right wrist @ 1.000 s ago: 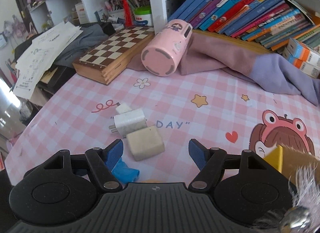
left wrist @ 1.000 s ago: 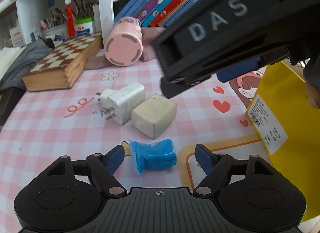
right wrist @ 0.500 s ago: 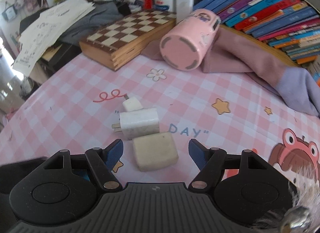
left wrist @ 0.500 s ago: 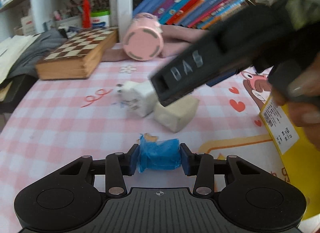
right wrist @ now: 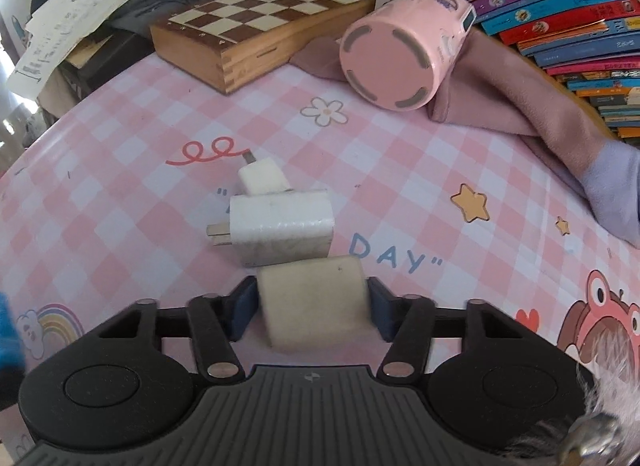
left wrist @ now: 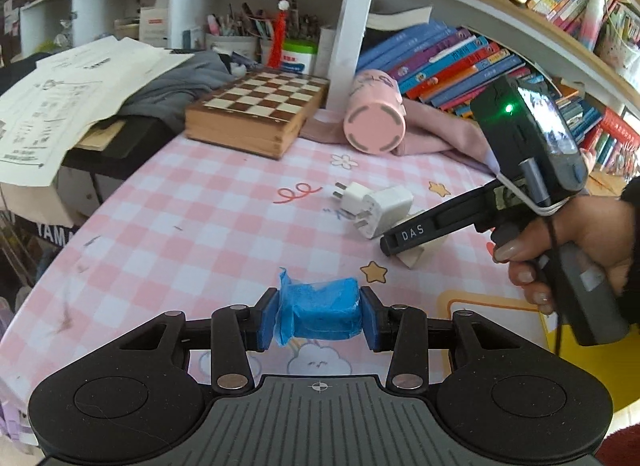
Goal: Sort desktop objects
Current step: 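Grasp the cream sponge block with the right tool while the left tool grasps the blue eraser, then carry the sponge block and blue eraser over the yellow box with both tools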
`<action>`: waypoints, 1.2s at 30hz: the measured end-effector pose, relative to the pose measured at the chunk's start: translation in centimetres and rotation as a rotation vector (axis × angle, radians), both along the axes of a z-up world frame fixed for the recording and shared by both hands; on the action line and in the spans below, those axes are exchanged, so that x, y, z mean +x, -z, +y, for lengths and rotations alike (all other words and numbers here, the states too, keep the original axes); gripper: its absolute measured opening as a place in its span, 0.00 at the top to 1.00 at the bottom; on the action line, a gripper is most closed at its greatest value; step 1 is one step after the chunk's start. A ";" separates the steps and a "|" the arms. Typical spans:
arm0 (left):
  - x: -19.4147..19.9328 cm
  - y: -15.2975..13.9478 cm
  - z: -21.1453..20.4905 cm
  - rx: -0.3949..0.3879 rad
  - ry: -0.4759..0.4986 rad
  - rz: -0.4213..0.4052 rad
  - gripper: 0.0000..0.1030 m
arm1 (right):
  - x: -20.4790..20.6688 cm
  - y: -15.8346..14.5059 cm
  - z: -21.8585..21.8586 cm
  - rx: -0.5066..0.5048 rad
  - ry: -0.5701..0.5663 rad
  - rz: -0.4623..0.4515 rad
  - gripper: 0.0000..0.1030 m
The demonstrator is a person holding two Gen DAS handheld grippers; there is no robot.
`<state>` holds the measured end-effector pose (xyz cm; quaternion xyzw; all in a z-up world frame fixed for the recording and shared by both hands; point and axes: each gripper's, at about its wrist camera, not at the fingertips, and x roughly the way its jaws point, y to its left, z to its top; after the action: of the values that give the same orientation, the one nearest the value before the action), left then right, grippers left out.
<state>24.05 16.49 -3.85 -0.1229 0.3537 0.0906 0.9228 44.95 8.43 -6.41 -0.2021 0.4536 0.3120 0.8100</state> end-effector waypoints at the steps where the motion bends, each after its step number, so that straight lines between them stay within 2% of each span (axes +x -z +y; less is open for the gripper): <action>1: -0.3 -0.2 0.1 0.003 -0.001 -0.006 0.61 | -0.1 -0.2 -0.1 0.005 0.003 -0.001 0.53; 9: -2.7 -2.6 0.2 0.024 -0.001 -0.068 0.61 | -2.6 -3.3 -2.2 0.102 0.058 -0.016 0.56; 16: -5.1 -4.9 -0.1 0.058 0.032 -0.132 0.61 | -6.9 -7.3 -4.8 0.220 0.102 -0.036 0.56; 24: -7.7 -6.8 -0.3 0.105 0.076 -0.189 0.61 | -12.3 -10.4 -6.5 0.306 0.130 -0.094 0.55; 30: -9.9 -6.6 -0.5 0.105 0.105 -0.188 0.61 | -16.6 -10.9 -8.5 0.379 0.241 -0.086 0.55; 36: -12.1 -6.6 -0.6 0.107 0.140 -0.187 0.61 | -20.7 -9.9 -9.0 0.322 0.256 -0.096 0.56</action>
<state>11.98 15.87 2.72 -0.0561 0.2686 0.0328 0.9611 24.25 -0.60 3.47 -0.0256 0.3808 0.2652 0.8854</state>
